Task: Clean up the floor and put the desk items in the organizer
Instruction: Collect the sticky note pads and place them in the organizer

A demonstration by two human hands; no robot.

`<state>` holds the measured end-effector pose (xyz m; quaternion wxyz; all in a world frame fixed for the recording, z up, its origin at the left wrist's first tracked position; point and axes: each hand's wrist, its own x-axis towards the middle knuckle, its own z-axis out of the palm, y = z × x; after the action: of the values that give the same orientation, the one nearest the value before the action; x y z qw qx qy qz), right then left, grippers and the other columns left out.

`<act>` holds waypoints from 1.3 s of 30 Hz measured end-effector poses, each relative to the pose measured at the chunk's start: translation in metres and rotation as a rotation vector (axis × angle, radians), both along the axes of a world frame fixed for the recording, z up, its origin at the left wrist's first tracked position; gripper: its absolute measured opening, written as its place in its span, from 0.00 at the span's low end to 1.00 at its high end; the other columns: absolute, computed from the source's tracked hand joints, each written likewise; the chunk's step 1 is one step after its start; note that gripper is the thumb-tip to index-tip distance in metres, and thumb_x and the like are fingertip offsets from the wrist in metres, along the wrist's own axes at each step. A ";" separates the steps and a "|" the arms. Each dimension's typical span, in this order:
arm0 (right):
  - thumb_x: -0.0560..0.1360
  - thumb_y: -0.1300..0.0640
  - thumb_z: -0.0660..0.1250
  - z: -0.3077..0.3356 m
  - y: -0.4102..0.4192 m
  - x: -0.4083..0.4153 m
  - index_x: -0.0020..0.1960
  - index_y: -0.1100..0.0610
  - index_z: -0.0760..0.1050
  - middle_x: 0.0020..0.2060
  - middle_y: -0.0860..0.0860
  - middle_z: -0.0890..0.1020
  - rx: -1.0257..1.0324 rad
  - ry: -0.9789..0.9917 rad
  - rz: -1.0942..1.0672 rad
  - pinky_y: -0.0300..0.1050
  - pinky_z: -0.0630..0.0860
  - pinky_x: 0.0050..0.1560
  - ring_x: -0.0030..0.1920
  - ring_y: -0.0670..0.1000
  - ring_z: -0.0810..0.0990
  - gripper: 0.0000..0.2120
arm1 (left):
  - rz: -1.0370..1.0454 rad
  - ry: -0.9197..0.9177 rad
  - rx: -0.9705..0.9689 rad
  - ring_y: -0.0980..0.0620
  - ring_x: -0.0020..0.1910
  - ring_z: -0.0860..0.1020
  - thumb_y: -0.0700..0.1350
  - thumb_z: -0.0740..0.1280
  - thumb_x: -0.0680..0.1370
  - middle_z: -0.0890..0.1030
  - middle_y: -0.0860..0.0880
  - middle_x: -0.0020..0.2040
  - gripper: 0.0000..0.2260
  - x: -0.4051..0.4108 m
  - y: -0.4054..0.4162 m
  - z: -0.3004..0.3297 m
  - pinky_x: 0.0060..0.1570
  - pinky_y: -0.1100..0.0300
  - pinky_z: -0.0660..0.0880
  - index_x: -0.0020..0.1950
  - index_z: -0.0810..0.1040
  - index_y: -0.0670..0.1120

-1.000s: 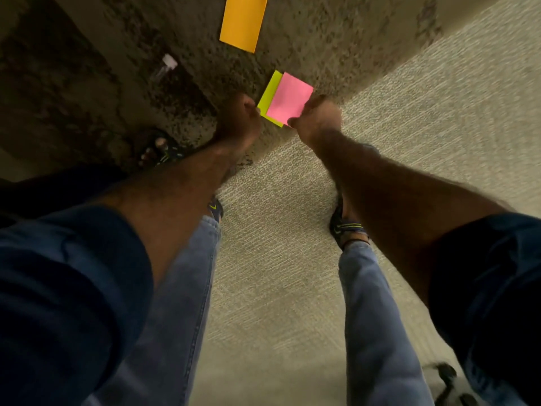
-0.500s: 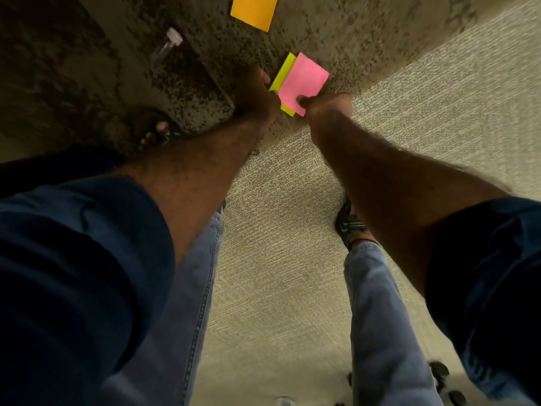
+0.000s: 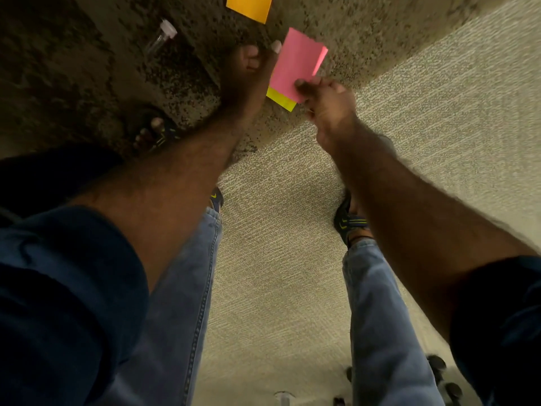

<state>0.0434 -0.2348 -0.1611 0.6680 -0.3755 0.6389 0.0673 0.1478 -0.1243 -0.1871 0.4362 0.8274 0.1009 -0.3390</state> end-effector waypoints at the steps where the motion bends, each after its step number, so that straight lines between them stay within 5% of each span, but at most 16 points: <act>1: 0.71 0.64 0.79 0.002 0.001 0.000 0.43 0.53 0.77 0.36 0.50 0.83 0.013 -0.027 0.032 0.38 0.71 0.31 0.29 0.45 0.76 0.12 | -0.024 0.037 -0.090 0.61 0.37 0.77 0.53 0.72 0.78 0.81 0.53 0.40 0.12 0.004 0.002 0.002 0.40 0.63 0.74 0.51 0.80 0.45; 5: 0.73 0.62 0.78 0.010 0.008 0.003 0.44 0.53 0.79 0.36 0.48 0.83 0.077 -0.134 0.103 0.37 0.73 0.33 0.31 0.44 0.75 0.09 | -0.056 0.233 -0.299 0.56 0.44 0.79 0.45 0.69 0.81 0.82 0.48 0.46 0.05 0.011 0.013 0.015 0.46 0.61 0.75 0.53 0.82 0.44; 8: 0.73 0.59 0.79 0.009 0.010 0.012 0.43 0.53 0.80 0.34 0.46 0.82 0.029 -0.120 0.211 0.37 0.73 0.35 0.33 0.44 0.76 0.07 | 0.004 0.264 -0.294 0.49 0.48 0.79 0.40 0.69 0.82 0.82 0.43 0.48 0.01 0.013 0.019 0.021 0.48 0.56 0.77 0.52 0.81 0.43; 10: 0.72 0.58 0.80 0.004 0.007 0.018 0.44 0.54 0.82 0.35 0.49 0.82 -0.077 -0.083 0.239 0.40 0.73 0.36 0.34 0.47 0.77 0.07 | 0.043 0.236 -0.258 0.53 0.43 0.80 0.40 0.69 0.82 0.83 0.45 0.45 0.01 0.016 0.025 0.022 0.44 0.60 0.77 0.53 0.80 0.42; 13: 0.69 0.55 0.83 -0.008 -0.001 0.028 0.53 0.57 0.83 0.45 0.54 0.86 -0.423 0.069 0.422 0.47 0.82 0.47 0.43 0.53 0.84 0.16 | 0.051 0.201 -0.184 0.63 0.36 0.81 0.42 0.69 0.82 0.83 0.51 0.42 0.01 0.023 0.039 0.017 0.36 0.67 0.76 0.51 0.80 0.45; 16: 0.66 0.47 0.82 -0.015 -0.006 0.034 0.61 0.51 0.80 0.58 0.49 0.83 -0.689 0.213 0.768 0.46 0.80 0.58 0.56 0.49 0.82 0.26 | 0.072 0.194 -0.164 0.62 0.37 0.80 0.42 0.70 0.81 0.83 0.51 0.42 0.02 0.027 0.050 0.013 0.37 0.67 0.76 0.52 0.81 0.44; 20: 0.65 0.42 0.81 -0.028 -0.006 0.039 0.73 0.50 0.69 0.71 0.51 0.73 -0.716 0.376 1.076 0.55 0.68 0.76 0.74 0.57 0.70 0.41 | 0.073 0.185 -0.173 0.59 0.39 0.80 0.41 0.70 0.81 0.83 0.49 0.43 0.04 0.032 0.057 0.013 0.38 0.66 0.76 0.54 0.81 0.41; 25: 0.66 0.40 0.81 -0.035 -0.011 0.046 0.81 0.55 0.58 0.78 0.56 0.66 -0.573 0.485 1.142 0.58 0.59 0.80 0.80 0.61 0.62 0.53 | 0.034 0.188 -0.177 0.57 0.39 0.79 0.40 0.70 0.81 0.81 0.46 0.42 0.02 0.031 0.062 0.015 0.38 0.64 0.73 0.52 0.80 0.41; 28: 0.68 0.42 0.81 -0.034 -0.017 0.049 0.74 0.54 0.70 0.72 0.54 0.74 -0.551 0.450 1.125 0.54 0.71 0.75 0.74 0.58 0.71 0.40 | -0.007 0.165 -0.154 0.51 0.43 0.76 0.39 0.69 0.82 0.80 0.42 0.46 0.04 0.031 0.062 0.014 0.41 0.61 0.71 0.53 0.79 0.39; 32: 0.73 0.49 0.77 -0.024 -0.026 0.054 0.55 0.55 0.82 0.50 0.47 0.85 -0.597 0.245 1.117 0.42 0.77 0.48 0.49 0.46 0.82 0.14 | -0.020 0.110 -0.107 0.57 0.39 0.76 0.40 0.67 0.83 0.81 0.45 0.44 0.04 0.031 0.059 0.011 0.39 0.63 0.72 0.54 0.81 0.40; 36: 0.73 0.55 0.76 -0.007 -0.032 0.056 0.51 0.52 0.86 0.43 0.45 0.85 -0.460 0.045 0.948 0.48 0.83 0.49 0.43 0.44 0.82 0.07 | -0.050 0.090 -0.054 0.60 0.36 0.74 0.41 0.66 0.83 0.78 0.50 0.39 0.06 0.033 0.059 0.008 0.37 0.64 0.70 0.53 0.81 0.40; 39: 0.73 0.58 0.76 0.007 -0.035 0.058 0.45 0.50 0.85 0.39 0.45 0.86 -0.282 -0.038 0.836 0.46 0.84 0.39 0.40 0.44 0.84 0.04 | -0.116 0.115 -0.042 0.55 0.37 0.71 0.42 0.64 0.84 0.74 0.47 0.38 0.08 0.033 0.059 0.010 0.39 0.60 0.65 0.45 0.78 0.45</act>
<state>0.1018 -0.2702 -0.1546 0.5373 -0.6902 0.4227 0.2371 0.1813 -0.0654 -0.1774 0.4267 0.8017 0.0703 -0.4125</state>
